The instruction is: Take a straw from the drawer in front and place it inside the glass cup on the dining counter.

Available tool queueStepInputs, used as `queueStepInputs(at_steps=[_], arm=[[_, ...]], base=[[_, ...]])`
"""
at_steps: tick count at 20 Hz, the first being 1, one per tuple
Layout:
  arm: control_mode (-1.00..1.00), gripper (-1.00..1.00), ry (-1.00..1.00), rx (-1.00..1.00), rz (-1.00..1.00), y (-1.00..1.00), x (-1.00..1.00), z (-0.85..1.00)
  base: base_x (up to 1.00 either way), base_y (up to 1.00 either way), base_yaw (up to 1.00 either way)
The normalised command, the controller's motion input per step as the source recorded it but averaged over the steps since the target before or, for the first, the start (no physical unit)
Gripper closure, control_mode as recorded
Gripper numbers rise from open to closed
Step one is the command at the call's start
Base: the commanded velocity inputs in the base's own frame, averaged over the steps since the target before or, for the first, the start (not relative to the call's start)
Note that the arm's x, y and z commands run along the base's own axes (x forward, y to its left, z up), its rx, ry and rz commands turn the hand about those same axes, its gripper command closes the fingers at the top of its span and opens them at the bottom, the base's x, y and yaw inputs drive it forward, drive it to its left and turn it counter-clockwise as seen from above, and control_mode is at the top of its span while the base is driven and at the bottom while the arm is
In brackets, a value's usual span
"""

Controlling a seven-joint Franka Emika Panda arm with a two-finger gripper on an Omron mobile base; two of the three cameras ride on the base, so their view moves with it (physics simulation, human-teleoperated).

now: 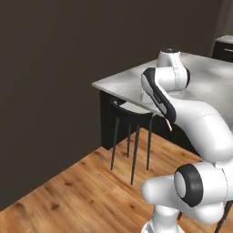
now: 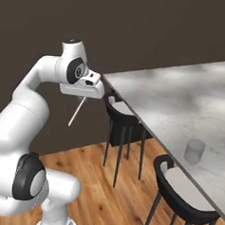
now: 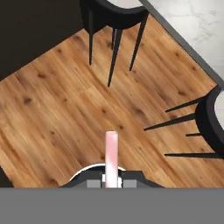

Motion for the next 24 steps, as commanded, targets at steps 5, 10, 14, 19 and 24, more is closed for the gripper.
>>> queueStepInputs(at_steps=[5, 10, 14, 19, 24], arm=[[1.0, 1.0, 0.0, 0.0, 0.0, 0.0, 0.0, 0.0], [1.0, 1.0, 0.0, 0.0, 0.0, 0.0, 0.0, 0.0], [1.0, 1.0, 0.0, 0.0, 0.0, 0.0, 0.0, 0.0], [1.0, 1.0, 0.0, 0.0, 0.0, 0.0, 0.0, 0.0], [1.0, 1.0, 0.0, 0.0, 0.0, 0.0, 0.0, 0.0]], base=[[0.44, 0.09, -0.49], [0.36, 0.1, -0.5], [0.27, 0.07, -0.49], [0.29, 0.08, -0.49], [0.3, 0.13, -0.47]])
